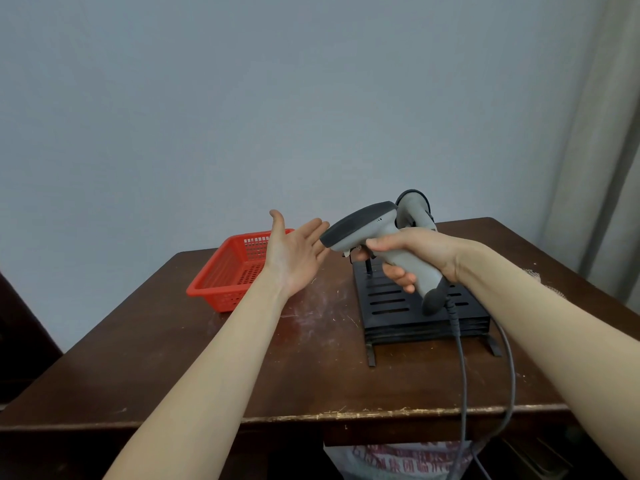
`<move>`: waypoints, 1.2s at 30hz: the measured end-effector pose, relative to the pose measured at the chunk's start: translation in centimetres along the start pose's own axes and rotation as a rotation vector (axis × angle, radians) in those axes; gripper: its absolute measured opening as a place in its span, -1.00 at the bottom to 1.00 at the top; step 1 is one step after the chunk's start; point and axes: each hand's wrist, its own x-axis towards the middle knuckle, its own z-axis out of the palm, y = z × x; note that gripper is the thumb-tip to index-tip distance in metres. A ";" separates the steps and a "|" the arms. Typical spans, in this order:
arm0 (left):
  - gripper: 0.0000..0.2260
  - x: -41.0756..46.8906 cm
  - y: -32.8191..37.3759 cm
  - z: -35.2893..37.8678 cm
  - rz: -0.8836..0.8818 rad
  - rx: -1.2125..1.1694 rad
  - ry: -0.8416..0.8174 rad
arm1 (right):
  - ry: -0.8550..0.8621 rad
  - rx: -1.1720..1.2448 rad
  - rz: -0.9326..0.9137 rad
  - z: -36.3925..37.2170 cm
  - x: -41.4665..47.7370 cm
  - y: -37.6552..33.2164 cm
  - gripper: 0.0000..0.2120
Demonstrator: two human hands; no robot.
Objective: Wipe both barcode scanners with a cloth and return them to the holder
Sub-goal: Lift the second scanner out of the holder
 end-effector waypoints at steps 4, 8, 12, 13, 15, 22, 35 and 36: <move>-0.10 0.0 0.0 0.1 -0.001 -0.001 -0.006 | 0.015 0.010 0.002 -0.1 0.0 -0.1 -0.70; -0.10 0.1 0.0 0.2 -0.007 -0.001 -0.005 | 0.014 0.003 -0.007 -0.2 -0.4 -0.2 -0.74; -0.10 0.2 -0.1 0.5 -0.009 0.005 0.010 | 0.014 0.016 -0.016 -0.5 -0.6 -0.1 -0.75; -0.10 0.3 -0.1 0.6 -0.008 0.007 0.016 | 0.016 0.023 -0.017 -0.5 -0.6 -0.1 -0.74; -0.10 0.4 -0.1 0.7 -0.008 0.007 0.023 | 0.028 0.034 -0.022 -0.6 -0.6 0.0 -0.69; -0.16 0.6 0.1 3.0 0.049 0.038 0.108 | 0.085 0.106 -0.079 -0.6 -0.9 0.2 -0.68; -0.79 -1.0 -5.2 13.3 -0.064 0.518 0.194 | 0.539 0.346 -0.203 -3.7 -2.8 -0.2 -0.68; -0.81 -0.9 -5.7 14.0 -0.077 0.573 0.135 | 0.590 0.347 -0.201 -3.9 -2.8 -0.3 -0.68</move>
